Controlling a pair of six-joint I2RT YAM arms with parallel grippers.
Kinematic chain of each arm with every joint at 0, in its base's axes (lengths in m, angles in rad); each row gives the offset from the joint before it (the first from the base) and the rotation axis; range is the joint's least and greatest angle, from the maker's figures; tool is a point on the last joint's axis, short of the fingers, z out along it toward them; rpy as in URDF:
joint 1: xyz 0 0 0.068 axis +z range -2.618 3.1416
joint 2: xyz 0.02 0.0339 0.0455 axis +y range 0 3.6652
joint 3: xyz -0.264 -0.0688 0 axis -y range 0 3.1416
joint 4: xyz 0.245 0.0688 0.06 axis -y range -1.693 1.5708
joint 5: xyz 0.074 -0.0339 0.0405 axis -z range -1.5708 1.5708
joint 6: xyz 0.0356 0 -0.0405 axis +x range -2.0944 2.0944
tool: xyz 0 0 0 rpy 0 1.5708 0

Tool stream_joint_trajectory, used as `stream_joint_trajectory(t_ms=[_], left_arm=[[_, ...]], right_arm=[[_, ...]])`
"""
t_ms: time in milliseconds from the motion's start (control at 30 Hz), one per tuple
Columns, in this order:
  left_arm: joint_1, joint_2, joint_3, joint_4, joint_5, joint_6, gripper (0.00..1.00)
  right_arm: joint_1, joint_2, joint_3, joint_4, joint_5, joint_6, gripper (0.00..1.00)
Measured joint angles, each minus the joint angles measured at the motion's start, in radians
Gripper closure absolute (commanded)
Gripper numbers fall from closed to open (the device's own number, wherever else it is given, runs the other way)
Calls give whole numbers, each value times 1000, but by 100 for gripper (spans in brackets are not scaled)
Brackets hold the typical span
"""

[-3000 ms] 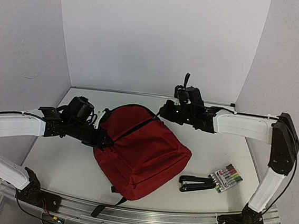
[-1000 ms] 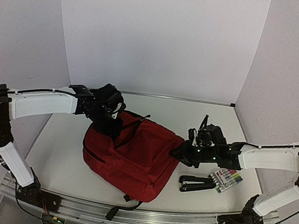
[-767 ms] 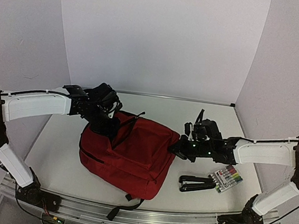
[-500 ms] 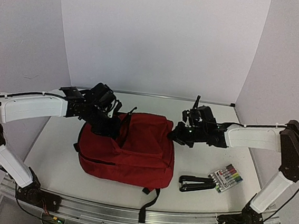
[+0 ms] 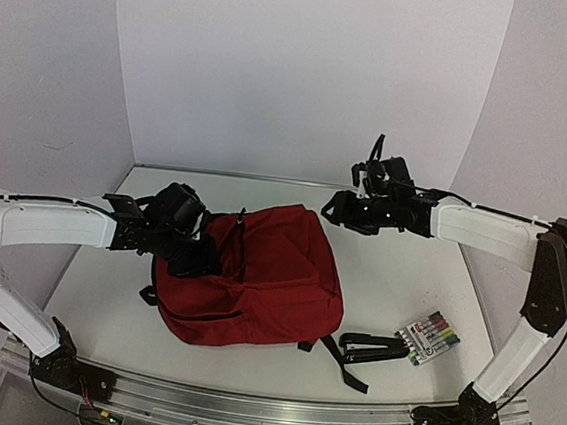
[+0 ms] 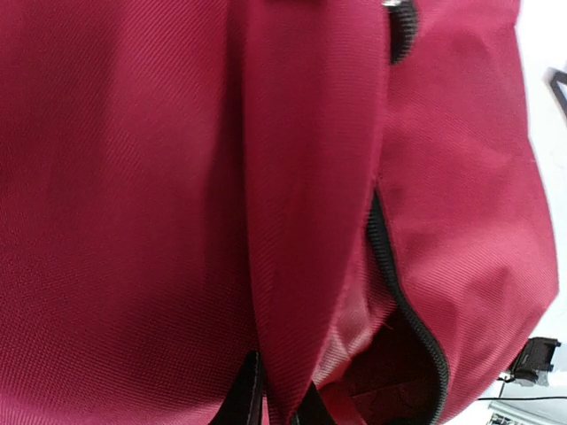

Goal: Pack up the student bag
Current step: Adjust the student bag at the center of the board.

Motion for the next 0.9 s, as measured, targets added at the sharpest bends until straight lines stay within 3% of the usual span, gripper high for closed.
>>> stream_joint_trajectory(t_ms=[167,367,600,900], left_arm=[[1,-11,-34,50,-9,-35,90],[1,-28,-65,93,-9,-52,91],[1,-39,-73,110,-5,-52,93],[3,-60,-79,125,3,-51,93]], right_arm=[[159,-98,29,-119,134,-15,31],[397,-94,118,-236,269,10,28],[542,86,328,-354,416,22,27],[595,319,475,-465,491,19,32]])
